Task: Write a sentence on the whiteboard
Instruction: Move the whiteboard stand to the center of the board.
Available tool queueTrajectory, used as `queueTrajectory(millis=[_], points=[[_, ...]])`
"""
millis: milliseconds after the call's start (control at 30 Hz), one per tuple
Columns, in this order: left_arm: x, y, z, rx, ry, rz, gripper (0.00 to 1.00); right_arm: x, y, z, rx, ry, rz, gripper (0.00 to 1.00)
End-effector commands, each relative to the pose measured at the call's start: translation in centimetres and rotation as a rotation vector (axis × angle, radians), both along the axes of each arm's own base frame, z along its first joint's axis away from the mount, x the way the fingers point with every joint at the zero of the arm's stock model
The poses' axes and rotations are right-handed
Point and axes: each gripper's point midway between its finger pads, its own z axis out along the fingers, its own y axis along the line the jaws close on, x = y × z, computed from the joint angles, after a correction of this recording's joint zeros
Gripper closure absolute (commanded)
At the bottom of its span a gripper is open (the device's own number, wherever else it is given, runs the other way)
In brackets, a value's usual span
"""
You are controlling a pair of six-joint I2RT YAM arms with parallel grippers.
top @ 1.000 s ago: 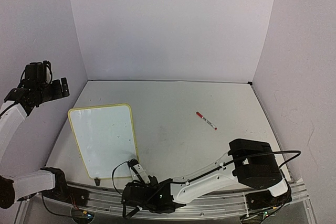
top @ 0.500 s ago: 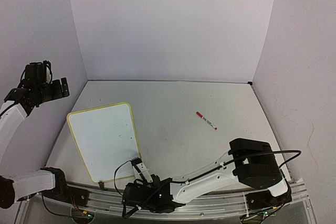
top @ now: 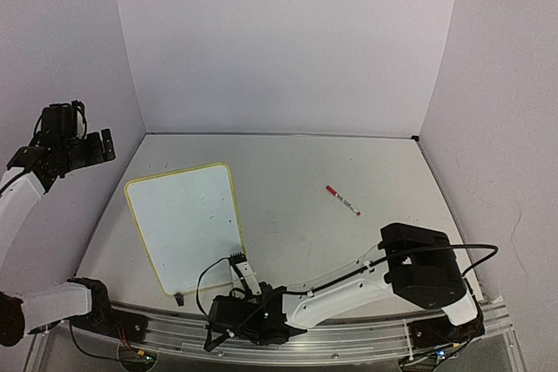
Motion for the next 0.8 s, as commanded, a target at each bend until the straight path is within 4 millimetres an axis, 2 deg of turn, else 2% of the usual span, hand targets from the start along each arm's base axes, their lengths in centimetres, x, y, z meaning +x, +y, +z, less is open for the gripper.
queueTrajectory(millis=[0,333,767], points=[[0.0,0.5,0.9,-0.003,-0.03,0.03,0.0,3.8,-3.2,-0.1,-0.037,-0.069,-0.139,1.0],[0.1,0.4,0.7,-0.005,-0.023,0.023,0.0,7.4,-6.2,-0.1,-0.068,-0.086,-0.228,1.0],[0.3,0.0,0.3,-0.017,-0.011,0.005,0.0,10.3,-11.1,-0.5,-0.118,-0.084,-0.304,1.0]])
